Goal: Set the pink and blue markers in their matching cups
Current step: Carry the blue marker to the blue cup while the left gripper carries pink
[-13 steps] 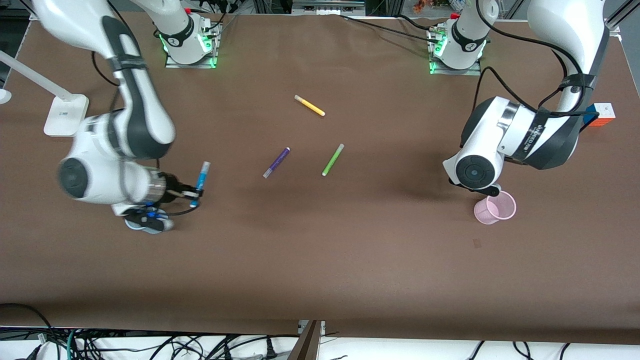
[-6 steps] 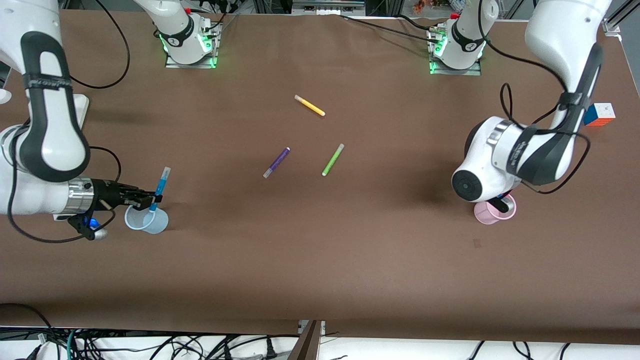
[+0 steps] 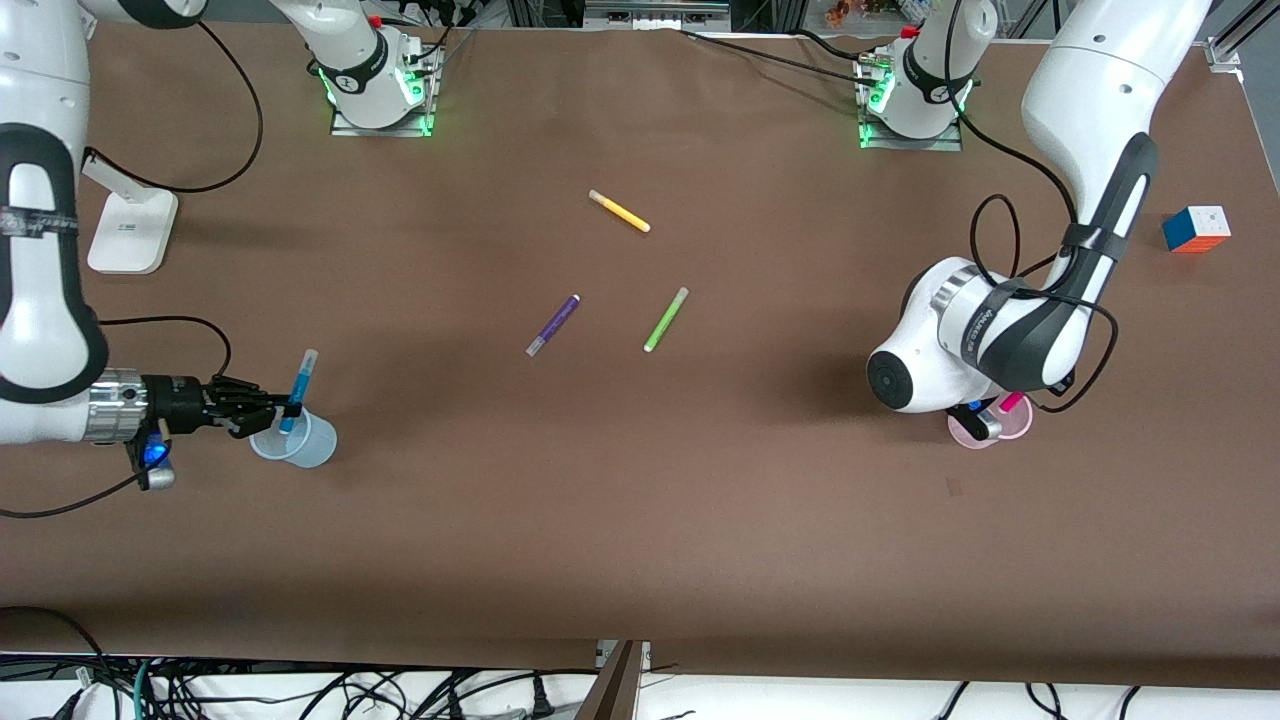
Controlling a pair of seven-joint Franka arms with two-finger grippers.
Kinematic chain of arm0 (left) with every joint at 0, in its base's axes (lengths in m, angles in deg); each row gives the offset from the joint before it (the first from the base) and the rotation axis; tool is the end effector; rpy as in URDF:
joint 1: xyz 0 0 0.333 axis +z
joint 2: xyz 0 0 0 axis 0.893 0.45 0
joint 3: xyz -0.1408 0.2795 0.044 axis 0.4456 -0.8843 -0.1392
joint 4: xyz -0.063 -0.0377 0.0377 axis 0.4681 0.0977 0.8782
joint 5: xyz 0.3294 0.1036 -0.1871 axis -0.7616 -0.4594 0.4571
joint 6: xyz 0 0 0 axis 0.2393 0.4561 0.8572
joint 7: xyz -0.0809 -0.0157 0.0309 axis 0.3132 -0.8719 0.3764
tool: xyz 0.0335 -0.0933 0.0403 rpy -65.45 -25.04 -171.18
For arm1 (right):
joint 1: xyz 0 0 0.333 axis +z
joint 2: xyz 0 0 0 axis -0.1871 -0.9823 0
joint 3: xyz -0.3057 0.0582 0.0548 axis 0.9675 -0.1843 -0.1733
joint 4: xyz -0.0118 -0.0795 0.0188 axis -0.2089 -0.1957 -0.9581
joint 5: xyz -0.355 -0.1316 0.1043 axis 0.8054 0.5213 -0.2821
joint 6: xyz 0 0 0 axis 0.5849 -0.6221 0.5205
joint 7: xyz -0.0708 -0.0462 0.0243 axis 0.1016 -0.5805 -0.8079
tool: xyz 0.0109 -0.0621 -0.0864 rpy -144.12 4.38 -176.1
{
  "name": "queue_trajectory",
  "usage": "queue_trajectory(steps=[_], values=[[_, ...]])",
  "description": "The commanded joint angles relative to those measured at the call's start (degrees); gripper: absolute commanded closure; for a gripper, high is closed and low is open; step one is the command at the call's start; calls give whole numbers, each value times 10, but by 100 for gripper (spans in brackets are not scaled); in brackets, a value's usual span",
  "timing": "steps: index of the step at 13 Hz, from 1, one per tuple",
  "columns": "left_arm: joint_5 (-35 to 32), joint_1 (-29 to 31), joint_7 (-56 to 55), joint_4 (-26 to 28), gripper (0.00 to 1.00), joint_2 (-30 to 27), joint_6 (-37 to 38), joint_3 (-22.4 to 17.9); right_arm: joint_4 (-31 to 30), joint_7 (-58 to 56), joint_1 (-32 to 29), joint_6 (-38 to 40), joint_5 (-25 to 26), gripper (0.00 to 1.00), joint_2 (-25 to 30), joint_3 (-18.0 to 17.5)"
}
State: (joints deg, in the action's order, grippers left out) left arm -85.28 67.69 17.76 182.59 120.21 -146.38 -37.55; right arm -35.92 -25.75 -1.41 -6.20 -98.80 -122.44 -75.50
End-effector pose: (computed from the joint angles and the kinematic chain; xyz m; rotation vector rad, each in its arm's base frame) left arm 0.6141 -0.0756 0.2574 -1.9478 0.9002 0.8978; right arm 0.6854 -0.0968 0.2649 -2.3277 0.7540 0.5225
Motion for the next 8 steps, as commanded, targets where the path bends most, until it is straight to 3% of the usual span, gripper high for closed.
queue_trajectory(steps=[1, 5, 8], values=[[-15, -3, 12, -14, 1, 8, -5, 0, 25, -11, -25, 24, -33, 100, -27, -11], [3, -7, 10, -29, 0, -3, -2, 4, 26, -23, -34, 23, -55, 100, -40, -10], [145, -7, -38, -54, 0, -55, -2, 6, 43, -25, -37, 24, -60, 100, -56, -10]])
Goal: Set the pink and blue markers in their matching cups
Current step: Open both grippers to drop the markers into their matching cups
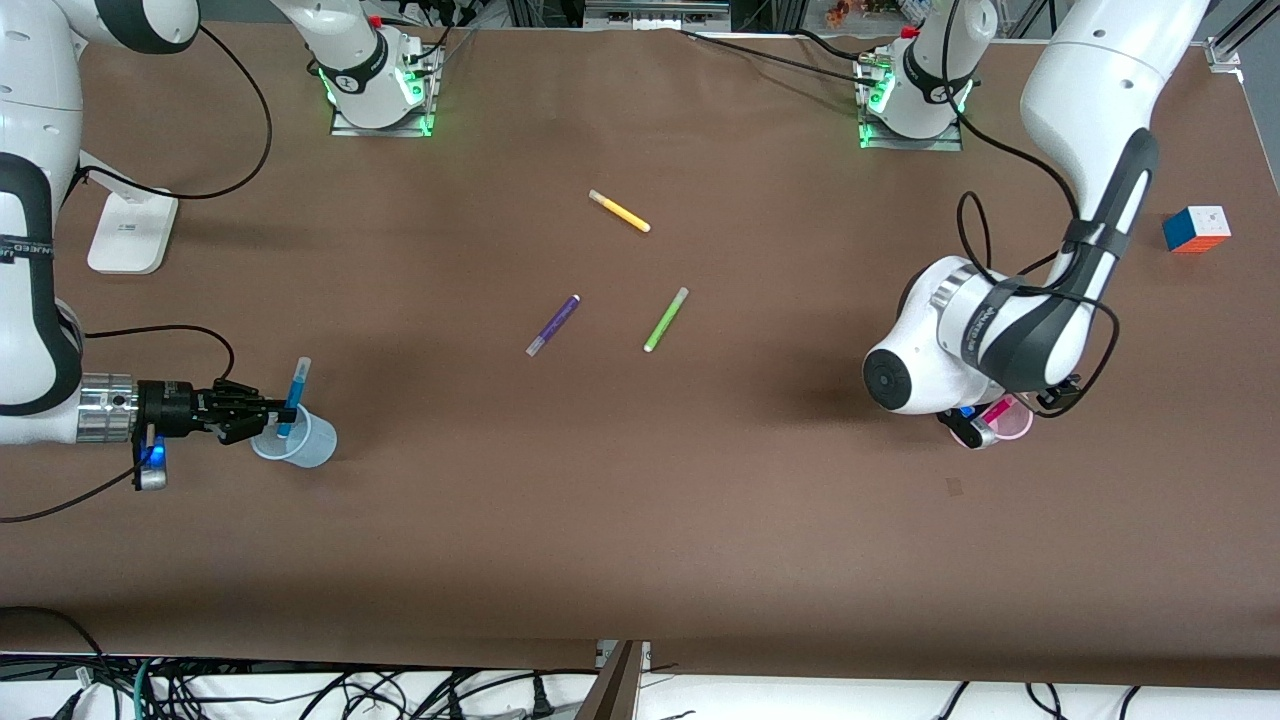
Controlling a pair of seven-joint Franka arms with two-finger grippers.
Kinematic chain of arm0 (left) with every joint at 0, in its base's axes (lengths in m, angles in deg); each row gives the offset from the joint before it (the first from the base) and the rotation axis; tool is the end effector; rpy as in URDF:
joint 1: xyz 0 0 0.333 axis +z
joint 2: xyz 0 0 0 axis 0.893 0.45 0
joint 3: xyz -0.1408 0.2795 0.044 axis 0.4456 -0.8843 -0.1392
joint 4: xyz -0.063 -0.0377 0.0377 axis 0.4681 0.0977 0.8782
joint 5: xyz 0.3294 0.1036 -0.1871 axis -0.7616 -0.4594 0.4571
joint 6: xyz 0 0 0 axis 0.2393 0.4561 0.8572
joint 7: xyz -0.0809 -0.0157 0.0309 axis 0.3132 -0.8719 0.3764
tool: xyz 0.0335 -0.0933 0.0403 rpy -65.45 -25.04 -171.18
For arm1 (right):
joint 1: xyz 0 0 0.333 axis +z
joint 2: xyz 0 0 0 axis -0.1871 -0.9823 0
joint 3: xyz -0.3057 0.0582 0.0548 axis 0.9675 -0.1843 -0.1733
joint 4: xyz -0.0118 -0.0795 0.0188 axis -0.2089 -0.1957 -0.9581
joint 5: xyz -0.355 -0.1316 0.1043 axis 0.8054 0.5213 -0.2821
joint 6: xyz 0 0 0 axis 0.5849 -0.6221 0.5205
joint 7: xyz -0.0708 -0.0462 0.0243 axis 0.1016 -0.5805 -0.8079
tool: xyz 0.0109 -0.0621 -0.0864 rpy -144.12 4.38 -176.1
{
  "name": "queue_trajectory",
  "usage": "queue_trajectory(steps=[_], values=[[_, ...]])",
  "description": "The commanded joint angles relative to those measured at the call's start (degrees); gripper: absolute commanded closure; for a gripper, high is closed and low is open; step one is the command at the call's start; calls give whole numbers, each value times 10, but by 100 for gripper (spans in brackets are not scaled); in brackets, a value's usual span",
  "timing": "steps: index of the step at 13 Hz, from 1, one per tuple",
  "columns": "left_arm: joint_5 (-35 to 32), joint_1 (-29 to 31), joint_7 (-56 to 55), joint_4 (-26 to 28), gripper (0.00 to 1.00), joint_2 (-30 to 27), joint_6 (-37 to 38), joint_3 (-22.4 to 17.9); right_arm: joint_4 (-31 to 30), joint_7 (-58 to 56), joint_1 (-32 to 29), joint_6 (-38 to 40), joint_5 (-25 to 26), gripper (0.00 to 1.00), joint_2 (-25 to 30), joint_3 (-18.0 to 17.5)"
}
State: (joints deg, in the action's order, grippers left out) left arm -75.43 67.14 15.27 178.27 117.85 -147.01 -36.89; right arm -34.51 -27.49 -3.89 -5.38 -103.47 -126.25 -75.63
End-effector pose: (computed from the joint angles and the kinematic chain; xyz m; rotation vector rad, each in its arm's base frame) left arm 0.6214 -0.0987 0.2992 -2.1652 0.8325 0.8215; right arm 0.6843 -0.1188 0.2334 -2.2162 0.7829 0.5337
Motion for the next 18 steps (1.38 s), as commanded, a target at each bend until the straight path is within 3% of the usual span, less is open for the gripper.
queue_trajectory(steps=[1, 4, 10, 12, 13, 16, 17, 18], values=[[115, 2, -29, -50, 0, -43, 8, -1, 32, -8, -12, 10, -12, 100, -18, -9], [231, 9, -82, -94, 0, -96, 15, -4, 33, -29, -12, 2, -12, 100, -22, -9], [367, 52, -121, -202, 0, -140, 23, -10, 33, -50, -20, -4, -12, 100, -28, -7], [428, 51, -123, -183, 0, -186, 12, -56, 33, -54, -25, -4, -12, 100, -29, -6], [460, 41, -119, -152, 0, -225, 7, -102, 33, -64, -26, -4, -12, 100, -31, -6], [481, 4, -116, 14, 0, -338, -116, -181, 33, -69, -27, -8, -12, 100, -34, -6], [481, -23, -116, 63, 0, -366, -164, -216, 33, -69, -28, -8, -12, 85, -34, -6], [481, -35, -116, 92, 0, -379, -202, -231, 33, -70, -28, -8, -12, 79, -35, -6]])
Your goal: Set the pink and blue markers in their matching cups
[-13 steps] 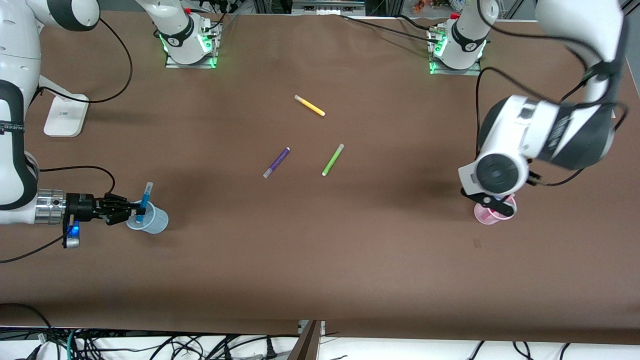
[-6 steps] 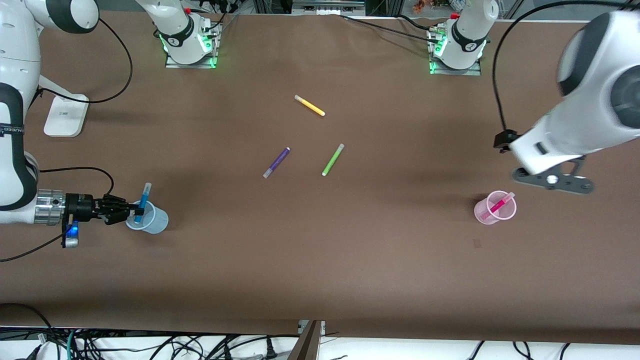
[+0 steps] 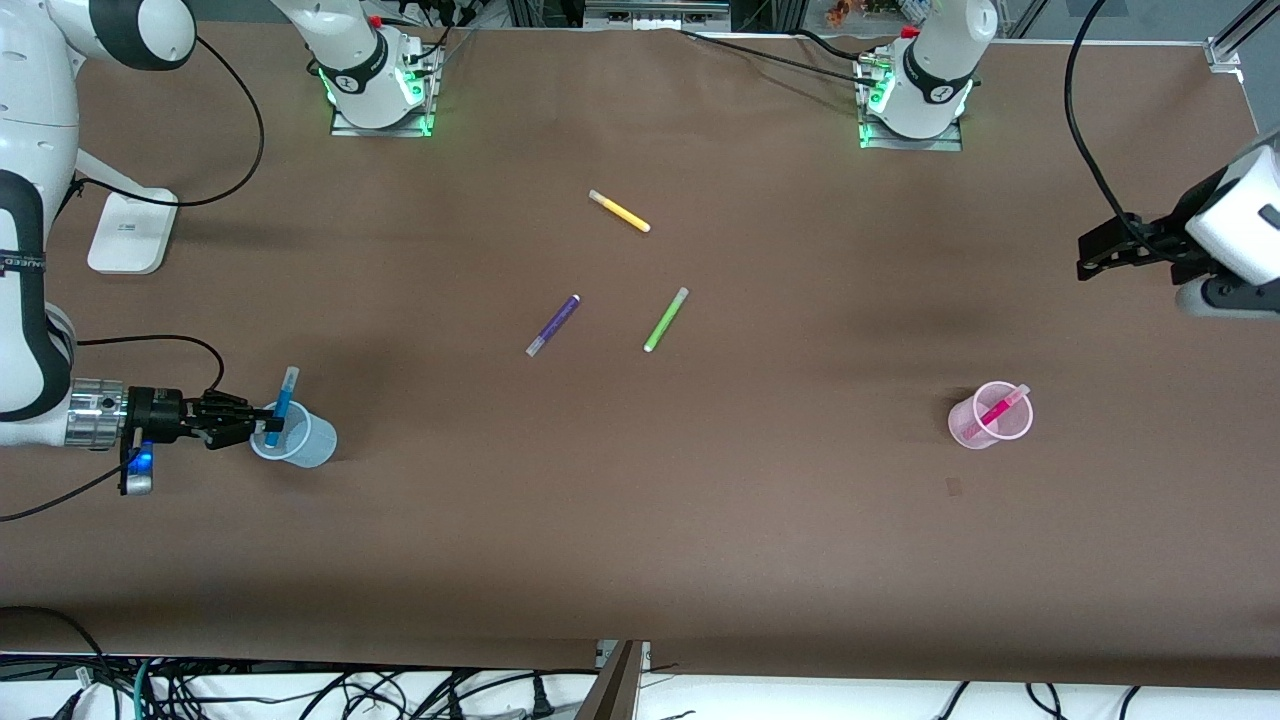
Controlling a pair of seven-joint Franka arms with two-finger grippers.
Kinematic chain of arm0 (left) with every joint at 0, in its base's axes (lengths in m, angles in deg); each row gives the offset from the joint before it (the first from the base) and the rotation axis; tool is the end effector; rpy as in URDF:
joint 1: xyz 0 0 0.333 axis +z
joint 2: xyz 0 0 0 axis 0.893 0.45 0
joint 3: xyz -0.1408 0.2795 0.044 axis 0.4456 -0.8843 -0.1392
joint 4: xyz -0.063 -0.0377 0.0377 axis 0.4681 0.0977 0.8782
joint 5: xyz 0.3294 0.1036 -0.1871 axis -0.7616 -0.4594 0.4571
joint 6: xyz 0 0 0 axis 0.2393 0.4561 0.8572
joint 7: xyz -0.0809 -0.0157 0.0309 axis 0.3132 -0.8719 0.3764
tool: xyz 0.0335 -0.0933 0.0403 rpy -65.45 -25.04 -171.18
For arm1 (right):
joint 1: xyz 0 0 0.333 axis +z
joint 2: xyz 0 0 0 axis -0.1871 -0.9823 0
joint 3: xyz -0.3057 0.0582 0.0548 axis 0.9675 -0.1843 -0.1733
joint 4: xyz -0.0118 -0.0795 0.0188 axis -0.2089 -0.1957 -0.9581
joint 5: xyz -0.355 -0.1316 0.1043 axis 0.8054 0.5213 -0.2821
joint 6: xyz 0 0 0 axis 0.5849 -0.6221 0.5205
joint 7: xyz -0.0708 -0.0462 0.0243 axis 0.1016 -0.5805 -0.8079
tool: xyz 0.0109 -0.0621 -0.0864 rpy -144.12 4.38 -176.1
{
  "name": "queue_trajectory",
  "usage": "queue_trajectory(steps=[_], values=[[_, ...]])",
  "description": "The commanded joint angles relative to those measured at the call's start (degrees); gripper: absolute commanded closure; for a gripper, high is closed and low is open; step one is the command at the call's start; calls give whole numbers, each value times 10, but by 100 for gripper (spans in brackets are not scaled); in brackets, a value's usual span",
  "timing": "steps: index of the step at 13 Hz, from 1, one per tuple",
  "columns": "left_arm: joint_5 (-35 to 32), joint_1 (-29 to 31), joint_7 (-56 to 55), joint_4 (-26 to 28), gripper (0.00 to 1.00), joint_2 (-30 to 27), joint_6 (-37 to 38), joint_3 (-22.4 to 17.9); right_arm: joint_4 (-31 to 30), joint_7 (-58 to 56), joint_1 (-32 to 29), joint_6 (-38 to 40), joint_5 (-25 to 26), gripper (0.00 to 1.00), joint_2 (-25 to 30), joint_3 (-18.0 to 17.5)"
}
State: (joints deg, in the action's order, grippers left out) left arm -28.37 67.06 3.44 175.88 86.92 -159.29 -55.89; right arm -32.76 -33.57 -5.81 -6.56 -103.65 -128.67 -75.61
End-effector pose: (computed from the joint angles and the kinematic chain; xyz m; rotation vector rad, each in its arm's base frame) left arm 0.5782 -0.0181 0.6068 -3.0832 0.0355 0.0547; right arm 0.6853 -0.1446 0.2167 -2.2293 0.7135 0.4551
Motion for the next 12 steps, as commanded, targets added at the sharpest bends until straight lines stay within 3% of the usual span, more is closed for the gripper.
queue_trajectory(steps=[1, 2, 3, 8, 10, 12], values=[[11, -36, 1, 133, 0, -80, -98, -42, 15, -8, -9, 4, -11, 50, -11, -7], [11, -36, 0, 139, 0, -90, -101, -43, 15, -7, -8, 4, -11, 21, -11, -7], [11, -36, 0, 143, 0, -97, -96, -45, 15, -6, -9, 4, -11, 15, -11, -7], [11, -34, -6, 111, 0, -76, -91, -40, 32, 8, -5, 12, -3, 16, 2, -9], [11, -36, -7, 110, 0, -77, -88, -39, 52, 8, 6, 19, 57, 16, 25, -12], [11, -35, -4, 108, 0, -76, -81, -39, 53, 13, 17, 35, 72, 16, 55, -12]])
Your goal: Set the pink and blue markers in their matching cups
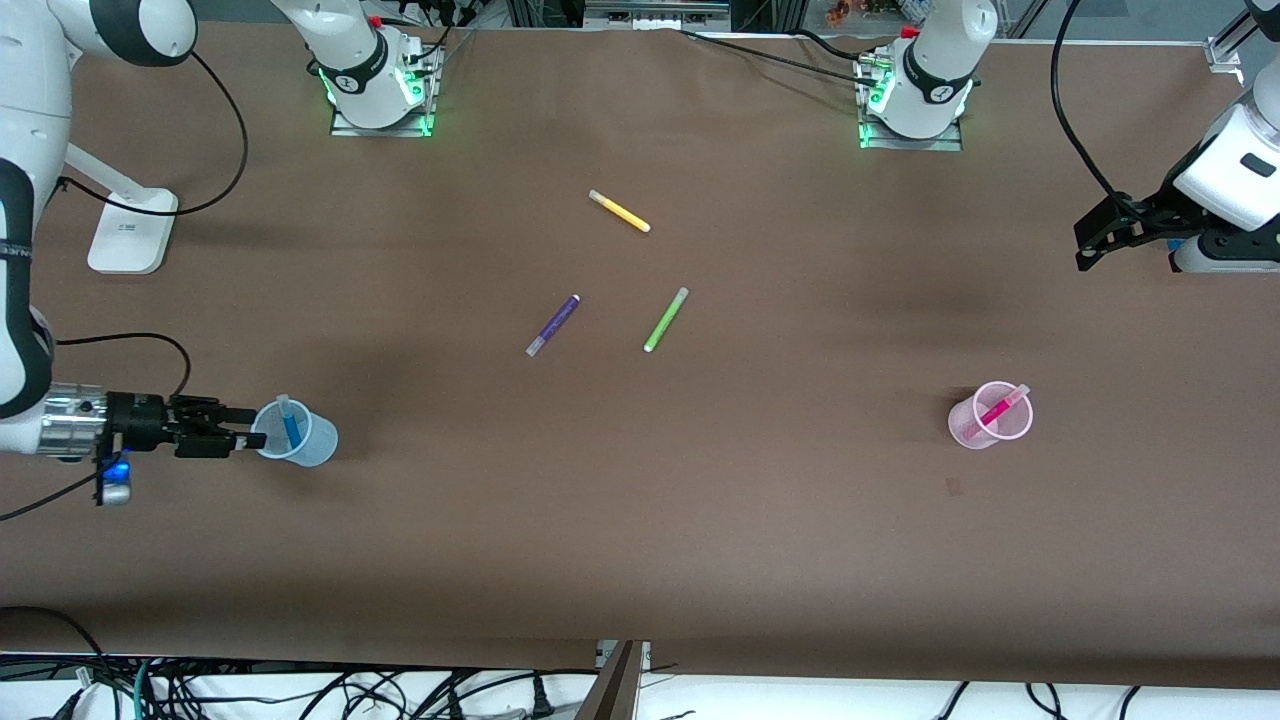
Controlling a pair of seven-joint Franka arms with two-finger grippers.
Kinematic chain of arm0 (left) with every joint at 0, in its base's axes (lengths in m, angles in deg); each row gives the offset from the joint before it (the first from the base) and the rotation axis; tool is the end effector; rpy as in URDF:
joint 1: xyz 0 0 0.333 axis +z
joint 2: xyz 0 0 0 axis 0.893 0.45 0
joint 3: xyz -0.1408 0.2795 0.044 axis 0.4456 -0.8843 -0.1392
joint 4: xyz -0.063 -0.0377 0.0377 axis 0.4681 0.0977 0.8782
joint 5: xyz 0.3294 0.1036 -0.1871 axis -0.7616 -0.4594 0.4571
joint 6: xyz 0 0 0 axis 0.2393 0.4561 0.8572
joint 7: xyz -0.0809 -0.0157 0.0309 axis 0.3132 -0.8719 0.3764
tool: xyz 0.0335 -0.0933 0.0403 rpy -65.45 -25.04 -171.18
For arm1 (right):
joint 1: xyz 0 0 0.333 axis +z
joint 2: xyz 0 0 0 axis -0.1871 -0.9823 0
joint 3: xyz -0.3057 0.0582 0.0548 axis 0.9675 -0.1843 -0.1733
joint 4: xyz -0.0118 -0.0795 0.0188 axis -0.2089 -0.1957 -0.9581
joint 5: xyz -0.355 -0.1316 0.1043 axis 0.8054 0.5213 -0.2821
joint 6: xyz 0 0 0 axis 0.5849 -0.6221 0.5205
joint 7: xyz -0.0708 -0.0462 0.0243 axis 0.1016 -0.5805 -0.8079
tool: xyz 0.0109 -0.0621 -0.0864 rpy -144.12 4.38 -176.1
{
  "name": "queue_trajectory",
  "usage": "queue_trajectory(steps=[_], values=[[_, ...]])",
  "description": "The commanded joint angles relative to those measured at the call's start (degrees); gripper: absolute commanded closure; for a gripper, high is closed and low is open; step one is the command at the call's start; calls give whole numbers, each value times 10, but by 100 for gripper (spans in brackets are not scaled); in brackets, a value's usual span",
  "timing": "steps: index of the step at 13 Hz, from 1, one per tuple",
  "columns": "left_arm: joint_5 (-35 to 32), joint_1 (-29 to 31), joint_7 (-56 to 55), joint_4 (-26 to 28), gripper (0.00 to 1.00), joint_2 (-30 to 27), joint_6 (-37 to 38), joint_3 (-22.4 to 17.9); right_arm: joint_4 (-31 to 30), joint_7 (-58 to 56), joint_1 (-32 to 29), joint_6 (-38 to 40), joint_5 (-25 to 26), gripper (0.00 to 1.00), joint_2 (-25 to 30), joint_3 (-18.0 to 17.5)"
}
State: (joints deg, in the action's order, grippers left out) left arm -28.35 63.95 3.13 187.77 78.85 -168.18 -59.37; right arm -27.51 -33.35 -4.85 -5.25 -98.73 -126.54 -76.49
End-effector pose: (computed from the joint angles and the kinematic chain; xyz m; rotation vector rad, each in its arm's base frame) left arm 0.5477 -0.0177 0.6008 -3.0739 0.0287 -0.0811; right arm 0.7067 -0.1347 0.2770 -2.3489 0.6074 0.3700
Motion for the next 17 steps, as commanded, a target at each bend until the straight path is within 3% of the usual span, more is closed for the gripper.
queue_trajectory(steps=[1, 3, 8, 10, 13, 17], values=[[10, -4, -1, -11, 0, 4, 10, -4, 1, 23, 8, 33, 22, 16, 49, -3], [10, -4, 0, -11, 0, 4, 12, -4, 1, 70, 37, 58, 56, 16, 96, -1], [10, -2, 1, -11, 0, 3, 17, -4, -4, 138, 164, 119, 281, 14, 239, -2], [10, -3, 0, -12, 0, 3, 25, -4, -5, 150, 175, 141, 320, 1, 272, -3], [10, -3, -1, -12, 0, 3, 25, -4, -4, 141, 212, 154, 381, 1, 294, -3], [11, -3, -2, -13, 0, 3, 25, -4, -5, 143, 219, 167, 384, 1, 299, -9]])
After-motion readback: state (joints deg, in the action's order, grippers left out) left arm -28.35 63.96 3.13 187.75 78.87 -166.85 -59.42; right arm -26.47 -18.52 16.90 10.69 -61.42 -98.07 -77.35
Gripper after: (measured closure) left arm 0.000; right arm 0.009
